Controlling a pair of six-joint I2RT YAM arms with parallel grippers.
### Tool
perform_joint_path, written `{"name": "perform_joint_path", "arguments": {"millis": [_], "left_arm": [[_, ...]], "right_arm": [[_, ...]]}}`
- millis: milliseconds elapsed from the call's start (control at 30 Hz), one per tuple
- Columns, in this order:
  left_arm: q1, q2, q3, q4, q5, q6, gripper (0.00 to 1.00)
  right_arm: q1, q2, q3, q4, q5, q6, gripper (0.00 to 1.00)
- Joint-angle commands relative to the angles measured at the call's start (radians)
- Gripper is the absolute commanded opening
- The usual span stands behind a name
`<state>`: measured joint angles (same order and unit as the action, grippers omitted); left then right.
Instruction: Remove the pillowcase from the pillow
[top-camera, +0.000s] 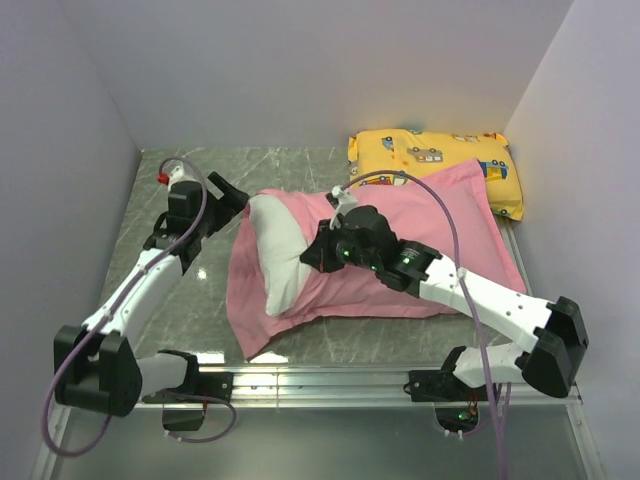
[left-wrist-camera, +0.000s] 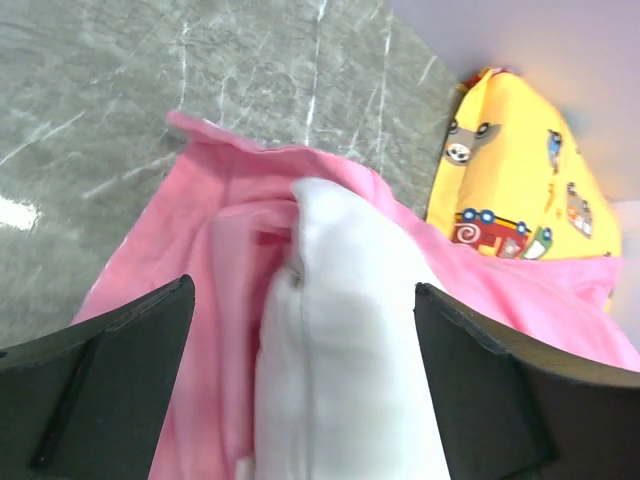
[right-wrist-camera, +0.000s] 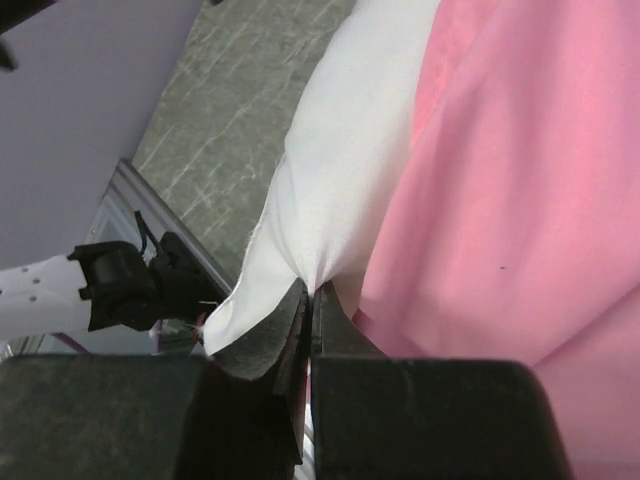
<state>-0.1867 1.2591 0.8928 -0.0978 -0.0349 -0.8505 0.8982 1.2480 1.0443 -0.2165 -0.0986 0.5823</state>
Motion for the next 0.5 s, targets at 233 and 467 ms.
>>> {"name": "perform_joint_path", "arguments": {"millis": [233, 467], "left_arm": [[-0.026, -0.256, -0.243, 0.026, 0.139, -0.103, 0.99], [-0.096, -0.400, -0.360, 0.119, 0.216, -0.188, 0.99]], "right_arm": [[-0.027, 0.180, 0.232, 0.109, -0.023, 0.002, 0.00], [-0.042, 0.272, 0.327, 0.123, -0.065, 0.024, 0.00]]}}
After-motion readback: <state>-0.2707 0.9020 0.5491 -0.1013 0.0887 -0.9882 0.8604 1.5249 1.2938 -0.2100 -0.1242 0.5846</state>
